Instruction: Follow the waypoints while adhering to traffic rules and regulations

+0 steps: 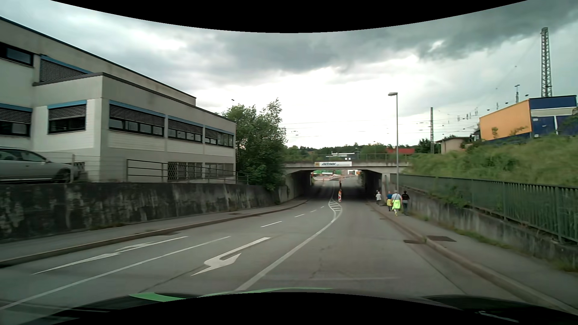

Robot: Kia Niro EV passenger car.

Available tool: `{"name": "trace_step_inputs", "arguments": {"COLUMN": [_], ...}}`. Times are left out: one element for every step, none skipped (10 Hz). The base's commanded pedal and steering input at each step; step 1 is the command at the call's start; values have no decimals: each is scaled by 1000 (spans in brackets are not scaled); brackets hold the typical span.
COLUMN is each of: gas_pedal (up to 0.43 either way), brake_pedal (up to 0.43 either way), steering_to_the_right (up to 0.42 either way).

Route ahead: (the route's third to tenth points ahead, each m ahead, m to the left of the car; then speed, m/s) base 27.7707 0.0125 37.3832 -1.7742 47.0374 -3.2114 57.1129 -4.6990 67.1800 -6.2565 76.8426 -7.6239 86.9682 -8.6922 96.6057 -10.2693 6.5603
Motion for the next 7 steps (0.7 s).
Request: {"name": "trace_step_inputs", "arguments": {"gas_pedal": [118,118,118,118,118,118,118], "brake_pedal": [0,0,0,0,0,0,0], "steering_to_the_right": [226,191,155,127,98,79,70]}}
